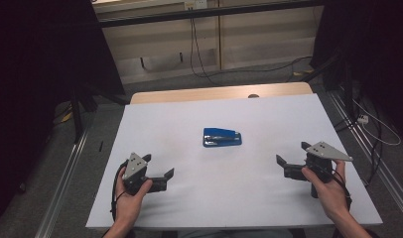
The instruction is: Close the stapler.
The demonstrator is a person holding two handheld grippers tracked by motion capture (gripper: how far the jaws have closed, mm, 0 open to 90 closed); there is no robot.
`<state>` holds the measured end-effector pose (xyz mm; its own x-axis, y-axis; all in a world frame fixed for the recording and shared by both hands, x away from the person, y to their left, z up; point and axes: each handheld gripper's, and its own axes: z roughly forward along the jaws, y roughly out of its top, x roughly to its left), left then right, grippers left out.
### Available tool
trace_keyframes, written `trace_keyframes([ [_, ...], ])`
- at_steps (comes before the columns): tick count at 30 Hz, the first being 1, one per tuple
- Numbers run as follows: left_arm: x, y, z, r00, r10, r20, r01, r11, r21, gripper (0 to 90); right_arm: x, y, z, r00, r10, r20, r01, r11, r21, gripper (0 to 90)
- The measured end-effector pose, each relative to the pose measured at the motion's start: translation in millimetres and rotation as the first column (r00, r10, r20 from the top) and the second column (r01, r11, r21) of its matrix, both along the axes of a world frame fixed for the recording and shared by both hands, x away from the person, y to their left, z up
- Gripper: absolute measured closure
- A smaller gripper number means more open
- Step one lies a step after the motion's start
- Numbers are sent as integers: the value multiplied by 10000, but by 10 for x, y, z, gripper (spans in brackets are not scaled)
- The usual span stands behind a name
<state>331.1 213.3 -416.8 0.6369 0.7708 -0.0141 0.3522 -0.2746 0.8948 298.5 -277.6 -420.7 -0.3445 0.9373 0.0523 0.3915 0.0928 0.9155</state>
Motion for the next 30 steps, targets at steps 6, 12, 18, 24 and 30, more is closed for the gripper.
trace_keyframes([
  [6,-49,79,1,9998,159,-75,-160,9998,-133,39,-89,-33,-54,9996,-287,-43,288,9995,143,27],
  [12,-87,110,-20,9996,281,-59,-282,9996,-88,39,-162,-79,-116,9985,-516,178,511,9983,277,22],
  [18,-67,99,-41,9996,297,27,-298,9995,99,39,-183,-52,-156,9990,-398,223,396,9991,117,21],
  [24,-35,153,-26,9991,427,10,-427,9988,-243,39,-125,-53,-160,9980,-535,339,528,9983,233,26],
  [30,3,198,-43,9971,747,-115,-751,9963,-407,39,-101,-29,-164,9985,-452,303,444,9986,277,25],
])
